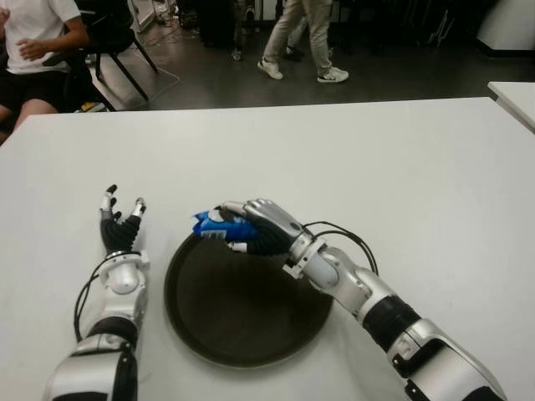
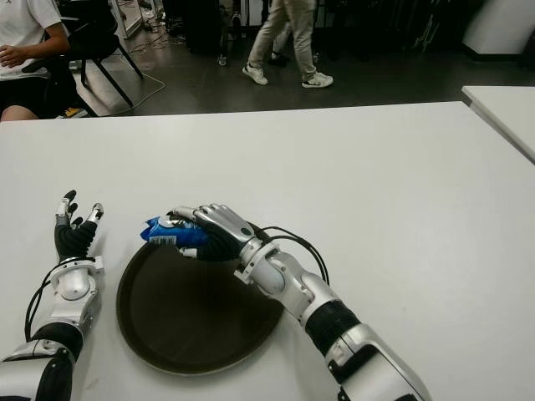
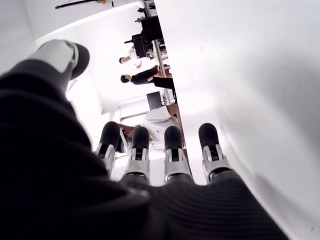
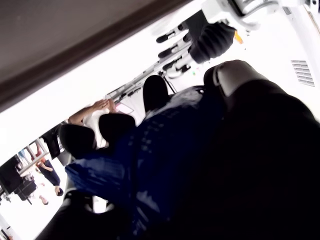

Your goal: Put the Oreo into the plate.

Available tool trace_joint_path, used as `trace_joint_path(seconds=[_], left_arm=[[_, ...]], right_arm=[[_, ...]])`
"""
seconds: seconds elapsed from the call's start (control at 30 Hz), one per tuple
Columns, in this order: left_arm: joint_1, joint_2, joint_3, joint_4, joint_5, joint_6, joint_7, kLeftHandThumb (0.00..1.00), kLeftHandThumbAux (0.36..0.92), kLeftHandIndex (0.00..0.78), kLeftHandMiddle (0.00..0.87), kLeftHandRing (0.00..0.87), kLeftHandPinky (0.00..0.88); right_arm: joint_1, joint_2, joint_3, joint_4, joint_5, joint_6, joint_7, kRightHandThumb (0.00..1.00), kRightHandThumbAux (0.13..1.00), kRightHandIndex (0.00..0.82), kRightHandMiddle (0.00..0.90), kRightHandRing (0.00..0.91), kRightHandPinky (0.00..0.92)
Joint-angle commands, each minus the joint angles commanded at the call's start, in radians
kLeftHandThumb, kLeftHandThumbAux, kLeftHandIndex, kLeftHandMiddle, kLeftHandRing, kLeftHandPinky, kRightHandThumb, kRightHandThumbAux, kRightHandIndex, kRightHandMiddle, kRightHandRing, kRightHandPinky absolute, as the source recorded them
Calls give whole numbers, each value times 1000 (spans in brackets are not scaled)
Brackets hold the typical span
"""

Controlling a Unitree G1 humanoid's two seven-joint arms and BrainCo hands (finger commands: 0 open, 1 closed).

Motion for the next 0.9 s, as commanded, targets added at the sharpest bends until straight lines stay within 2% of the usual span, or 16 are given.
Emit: trace_joint_path(seconds=[0.47,0.77,0.8,0.83,0.87,0.9], left_arm=[[1,2,-2,0,-2,3,-8,317,619,37,51,15,0],[2,-1,-1,-3,-4,-6,-6,375,627,46,65,33,5],[2,-1,0,-3,-4,-6,-7,374,626,46,65,32,6],[2,-1,0,-2,-5,-6,-8,374,626,45,65,32,6],[2,-1,0,-2,-5,-6,-8,373,625,46,65,32,10],[3,-1,-1,-2,-4,-6,-8,373,624,46,65,33,11]], right_arm=[[-8,-5,-9,3,-24,5,-72,847,672,435,580,815,806],[-20,-9,-1,30,-112,-36,-284,847,673,434,588,802,789],[-24,-10,1,37,-123,-45,-313,841,677,418,575,741,722],[-28,-11,3,44,-130,-54,-335,839,679,412,570,720,698],[-31,-12,4,51,-135,-60,-350,831,684,395,546,636,612],[-34,-13,6,57,-137,-64,-357,828,686,388,537,606,581]])
